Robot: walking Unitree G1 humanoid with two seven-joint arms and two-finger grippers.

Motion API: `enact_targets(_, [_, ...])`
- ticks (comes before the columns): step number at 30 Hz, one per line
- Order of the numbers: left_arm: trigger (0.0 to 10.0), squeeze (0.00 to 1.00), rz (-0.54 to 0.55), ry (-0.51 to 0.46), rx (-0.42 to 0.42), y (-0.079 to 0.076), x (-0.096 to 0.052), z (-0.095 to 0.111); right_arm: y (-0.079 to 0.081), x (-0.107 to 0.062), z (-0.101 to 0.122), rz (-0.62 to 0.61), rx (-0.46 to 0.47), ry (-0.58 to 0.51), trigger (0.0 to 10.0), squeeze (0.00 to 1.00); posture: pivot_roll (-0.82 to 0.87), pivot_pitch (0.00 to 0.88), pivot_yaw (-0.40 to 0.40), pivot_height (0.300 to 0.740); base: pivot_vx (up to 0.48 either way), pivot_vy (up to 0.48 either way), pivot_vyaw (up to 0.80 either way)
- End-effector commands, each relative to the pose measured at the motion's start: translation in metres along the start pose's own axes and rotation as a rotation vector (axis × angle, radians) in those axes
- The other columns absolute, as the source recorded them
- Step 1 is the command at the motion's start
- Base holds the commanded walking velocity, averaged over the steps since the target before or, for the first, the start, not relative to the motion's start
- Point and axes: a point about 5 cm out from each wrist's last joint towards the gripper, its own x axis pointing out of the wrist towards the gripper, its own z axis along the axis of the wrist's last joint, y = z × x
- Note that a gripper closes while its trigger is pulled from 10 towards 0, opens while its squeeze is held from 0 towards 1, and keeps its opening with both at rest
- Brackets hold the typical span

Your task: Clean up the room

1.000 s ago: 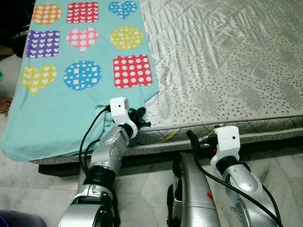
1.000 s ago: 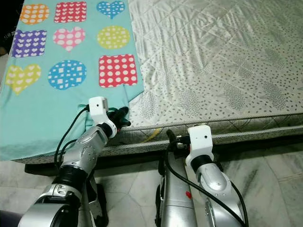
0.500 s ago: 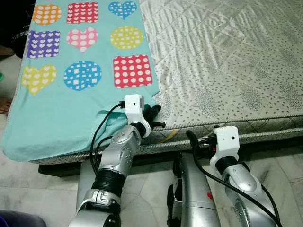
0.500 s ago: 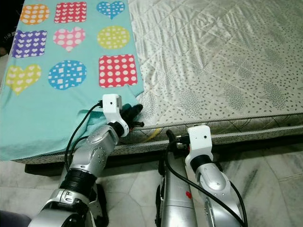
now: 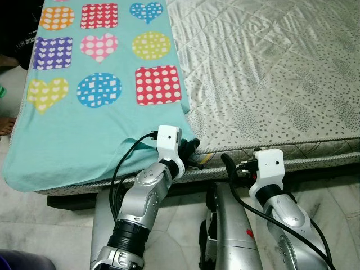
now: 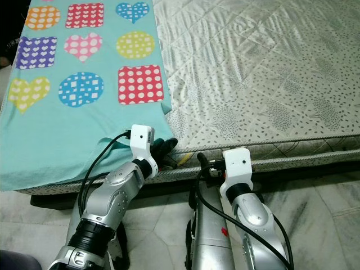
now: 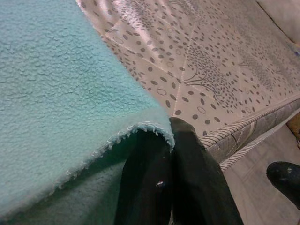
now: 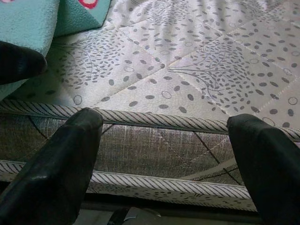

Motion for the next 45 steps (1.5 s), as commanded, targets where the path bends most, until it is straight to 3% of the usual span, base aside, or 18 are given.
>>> enact_targets(1, [0.0, 0.0, -0.004, -0.006, 0.0, -0.003, 0.001, 0.001, -0.001, -0.002, -0.009, -0.004, 0.013, 0.035, 10.0, 0.0, -0.16, 0.29, -0.011, 0.522, 0.0, 0.0, 0.0])
enact_targets(8, [0.0, 0.0, -0.056, -0.053, -0.003, -0.02, 0.017, 0.021, 0.0, -0.001, -0.009, 0.022, 0.026, 0.039, 10.0, 0.0, -0.16, 0.289, -0.008, 0.522, 0.0, 0.0, 0.0])
enact_targets(12, [0.0, 0.0, -0.084, -0.051, -0.017, -0.029, 0.019, 0.02, -0.002, -0.005, -0.008, 0.059, 0.037, 0.044, 10.0, 0.0, -0.17, 0.288, -0.004, 0.522, 0.0, 0.0, 0.0])
enact_targets(14, [0.0, 0.0, -0.101, -0.037, -0.024, -0.033, 0.02, 0.017, -0.007, -0.008, -0.01, 0.061, 0.03, 0.053, 10.0, 0.0, -0.17, 0.288, -0.001, 0.522, 0.0, 0.0, 0.0])
enact_targets(17, [1.0, 0.0, -0.136, 0.008, -0.016, -0.04, 0.018, 0.009, -0.014, -0.011, -0.013, 0.055, 0.025, 0.065, 10.0, 0.0, -0.17, 0.285, 0.001, 0.522, 0.0, 0.0, 0.0])
enact_targets(20, [1.4, 0.0, -0.162, 0.04, -0.001, -0.043, 0.016, 0.003, -0.014, -0.011, -0.013, 0.055, 0.023, 0.066, 10.0, 0.0, -0.17, 0.283, 0.003, 0.522, 0.0, 0.0, 0.0])
enact_targets(25, [1.0, 0.0, -0.239, 0.142, 0.029, -0.05, 0.005, -0.016, -0.012, -0.009, -0.012, 0.059, 0.025, 0.064, 10.0, 0.0, -0.16, 0.279, 0.005, 0.522, 0.0, 0.0, 0.0])
enact_targets(30, [0.7, 0.0, -0.247, 0.199, 0.055, -0.05, -0.003, -0.028, -0.011, -0.008, -0.012, 0.066, 0.028, 0.063, 10.0, 0.0, -0.16, 0.276, 0.005, 0.522, 0.0, 0.0, 0.0])
enact_targets(32, [1.3, 0.0, -0.249, 0.21, 0.068, -0.05, -0.005, -0.03, -0.011, -0.008, -0.012, 0.067, 0.028, 0.063, 10.0, 0.0, -0.16, 0.275, 0.004, 0.522, 0.0, 0.0, 0.0])
enact_targets(33, [4.7, 0.0, -0.254, 0.222, 0.076, -0.051, -0.007, -0.033, -0.011, -0.008, -0.012, 0.067, 0.027, 0.064, 10.0, 0.0, -0.16, 0.275, 0.004, 0.522, 0.0, 0.0, 0.0])
enact_targets(34, [10.0, 0.0, -0.258, 0.228, 0.079, -0.051, -0.008, -0.033, -0.011, -0.008, -0.012, 0.067, 0.027, 0.064, 10.0, 0.0, -0.16, 0.275, 0.004, 0.522, 0.0, 0.0, 0.0])
enact_targets(39, [10.0, 0.0, -0.229, 0.283, 0.08, -0.049, -0.014, -0.041, -0.012, -0.006, -0.012, 0.069, 0.024, 0.065, 10.0, 0.0, -0.16, 0.272, 0.003, 0.522, 0.0, 0.0, 0.0])
enact_targets(41, [10.0, 1.0, -0.202, 0.285, 0.091, -0.046, -0.016, -0.042, -0.011, -0.006, -0.012, 0.07, 0.024, 0.064, 10.0, 0.0, -0.16, 0.271, 0.004, 0.522, 0.0, 0.0, 0.0])
enact_targets(45, [10.0, 1.0, -0.167, 0.275, 0.125, -0.039, -0.018, -0.042, -0.01, -0.005, -0.012, 0.072, 0.025, 0.062, 10.0, 0.0, -0.15, 0.27, 0.003, 0.522, 0.0, 0.0, 0.0])
